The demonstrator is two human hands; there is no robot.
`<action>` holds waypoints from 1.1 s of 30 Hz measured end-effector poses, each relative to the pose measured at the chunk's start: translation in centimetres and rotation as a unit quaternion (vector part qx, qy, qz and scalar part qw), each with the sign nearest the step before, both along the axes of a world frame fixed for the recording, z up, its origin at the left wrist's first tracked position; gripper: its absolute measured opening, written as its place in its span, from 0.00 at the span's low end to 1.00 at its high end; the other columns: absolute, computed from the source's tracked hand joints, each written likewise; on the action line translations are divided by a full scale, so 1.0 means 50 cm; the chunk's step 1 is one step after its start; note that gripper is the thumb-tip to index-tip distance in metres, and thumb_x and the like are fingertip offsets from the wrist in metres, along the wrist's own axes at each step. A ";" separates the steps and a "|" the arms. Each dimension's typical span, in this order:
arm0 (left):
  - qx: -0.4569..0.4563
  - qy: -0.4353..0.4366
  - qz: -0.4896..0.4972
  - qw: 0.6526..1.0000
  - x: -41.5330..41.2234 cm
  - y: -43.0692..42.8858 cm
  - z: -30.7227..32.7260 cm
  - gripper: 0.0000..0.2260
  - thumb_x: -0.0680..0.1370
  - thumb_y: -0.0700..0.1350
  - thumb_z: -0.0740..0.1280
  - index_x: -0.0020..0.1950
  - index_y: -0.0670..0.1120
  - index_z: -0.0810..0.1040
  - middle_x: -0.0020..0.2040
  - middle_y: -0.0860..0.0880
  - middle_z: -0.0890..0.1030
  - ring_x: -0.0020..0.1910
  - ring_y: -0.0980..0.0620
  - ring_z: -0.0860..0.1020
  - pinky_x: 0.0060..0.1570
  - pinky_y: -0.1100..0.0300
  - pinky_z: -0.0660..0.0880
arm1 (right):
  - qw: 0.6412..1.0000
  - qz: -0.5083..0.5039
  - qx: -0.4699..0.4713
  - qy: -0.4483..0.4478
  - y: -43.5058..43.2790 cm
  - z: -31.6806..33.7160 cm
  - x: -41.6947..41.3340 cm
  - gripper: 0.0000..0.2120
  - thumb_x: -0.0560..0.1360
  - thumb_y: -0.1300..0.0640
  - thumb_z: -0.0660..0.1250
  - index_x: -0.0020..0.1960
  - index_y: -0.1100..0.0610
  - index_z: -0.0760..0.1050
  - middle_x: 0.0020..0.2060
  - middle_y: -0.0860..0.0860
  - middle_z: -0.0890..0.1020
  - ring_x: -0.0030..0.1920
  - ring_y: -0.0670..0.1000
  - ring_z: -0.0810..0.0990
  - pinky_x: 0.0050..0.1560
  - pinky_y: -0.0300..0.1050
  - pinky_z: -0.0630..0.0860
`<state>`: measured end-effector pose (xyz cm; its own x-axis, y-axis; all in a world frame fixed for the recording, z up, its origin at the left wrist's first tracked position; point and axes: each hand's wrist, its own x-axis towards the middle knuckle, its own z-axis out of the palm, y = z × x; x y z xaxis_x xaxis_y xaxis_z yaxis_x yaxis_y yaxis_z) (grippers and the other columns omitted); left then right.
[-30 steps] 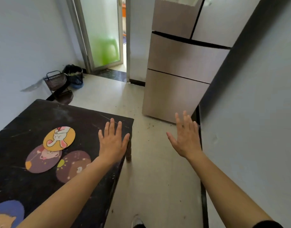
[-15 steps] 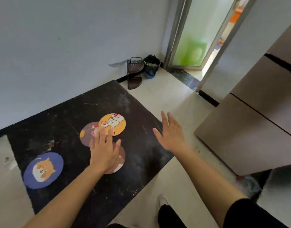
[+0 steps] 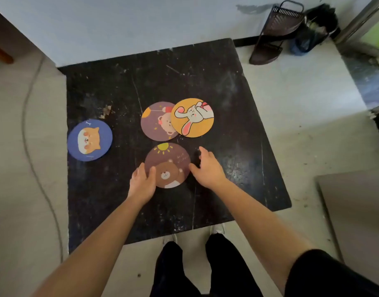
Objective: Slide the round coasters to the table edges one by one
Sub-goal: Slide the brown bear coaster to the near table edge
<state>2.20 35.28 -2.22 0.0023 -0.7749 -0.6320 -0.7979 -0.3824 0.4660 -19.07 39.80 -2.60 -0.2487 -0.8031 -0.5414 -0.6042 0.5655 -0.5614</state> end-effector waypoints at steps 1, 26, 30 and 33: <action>0.008 0.018 0.046 0.999 -0.005 0.002 -0.010 0.30 0.81 0.59 0.55 0.79 0.46 0.56 0.78 0.42 0.61 0.75 0.41 0.62 0.72 0.46 0.60 | 0.999 -0.008 0.011 -0.038 -0.004 -0.013 0.008 0.38 0.77 0.46 0.65 0.80 0.56 0.51 0.72 0.57 0.67 0.65 0.59 0.74 0.62 0.59 0.74; 0.081 0.194 0.289 0.934 0.036 0.166 -0.038 0.24 0.73 0.40 0.71 0.69 0.42 0.74 0.50 0.47 0.83 0.48 0.52 0.81 0.48 0.57 0.79 | 0.960 -0.195 0.103 -0.172 0.171 -0.042 0.083 0.13 0.76 0.53 0.67 0.34 0.57 0.76 0.35 0.55 0.85 0.31 0.50 0.79 0.29 0.44 0.76; 0.094 0.178 0.266 0.943 0.044 0.215 -0.046 0.16 0.75 0.41 0.70 0.62 0.43 0.79 0.42 0.49 0.83 0.41 0.52 0.79 0.41 0.58 0.78 | 0.969 -0.136 0.142 -0.150 0.235 -0.049 0.116 0.15 0.79 0.55 0.63 0.33 0.56 0.73 0.32 0.51 0.82 0.33 0.52 0.77 0.35 0.48 0.74; 0.066 0.133 0.229 0.962 0.051 0.235 -0.050 0.15 0.75 0.43 0.71 0.62 0.43 0.79 0.47 0.47 0.84 0.47 0.50 0.81 0.51 0.51 0.80 | 0.980 -0.090 0.144 -0.102 0.262 -0.047 0.126 0.16 0.80 0.53 0.61 0.35 0.56 0.73 0.35 0.51 0.84 0.41 0.54 0.81 0.49 0.50 0.77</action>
<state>4.75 47.04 -4.72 0.1489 -0.6442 -0.7502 -0.3902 -0.7354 0.5541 -12.75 52.88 -4.95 -0.2362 -0.5632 -0.7919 -0.3714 0.8054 -0.4620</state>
